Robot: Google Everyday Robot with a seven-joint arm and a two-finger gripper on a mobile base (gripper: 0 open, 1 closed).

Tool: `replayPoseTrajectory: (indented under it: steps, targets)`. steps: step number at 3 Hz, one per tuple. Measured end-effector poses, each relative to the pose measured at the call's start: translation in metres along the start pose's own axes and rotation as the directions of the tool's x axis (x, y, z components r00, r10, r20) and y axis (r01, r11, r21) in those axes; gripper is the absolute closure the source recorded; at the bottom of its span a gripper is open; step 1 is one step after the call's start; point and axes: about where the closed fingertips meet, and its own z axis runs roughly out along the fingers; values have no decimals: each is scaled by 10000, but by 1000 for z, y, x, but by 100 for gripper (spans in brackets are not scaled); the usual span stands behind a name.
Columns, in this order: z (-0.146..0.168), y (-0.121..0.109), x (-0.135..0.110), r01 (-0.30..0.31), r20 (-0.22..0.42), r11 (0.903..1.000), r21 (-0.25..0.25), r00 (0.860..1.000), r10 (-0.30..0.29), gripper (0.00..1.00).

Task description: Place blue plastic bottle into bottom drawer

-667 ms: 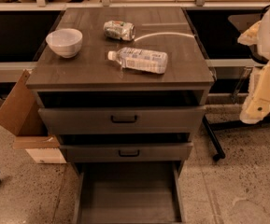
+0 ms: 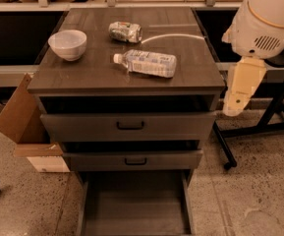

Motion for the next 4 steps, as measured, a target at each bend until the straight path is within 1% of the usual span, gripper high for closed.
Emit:
replayPoseTrajectory:
  steps: [1, 2, 3, 4]
  targets:
    - [0, 0, 0, 0, 1, 10000, -1, 10000, 0, 0]
    - [16, 0, -6, -164, 427, 9994, -313, 9989, 178, 0]
    - [39, -12, -24, -257, 1202, 9976, -640, 9922, 332, 0]
    - [65, -32, -45, -597, 2208, 9950, -806, 9723, 762, 0]
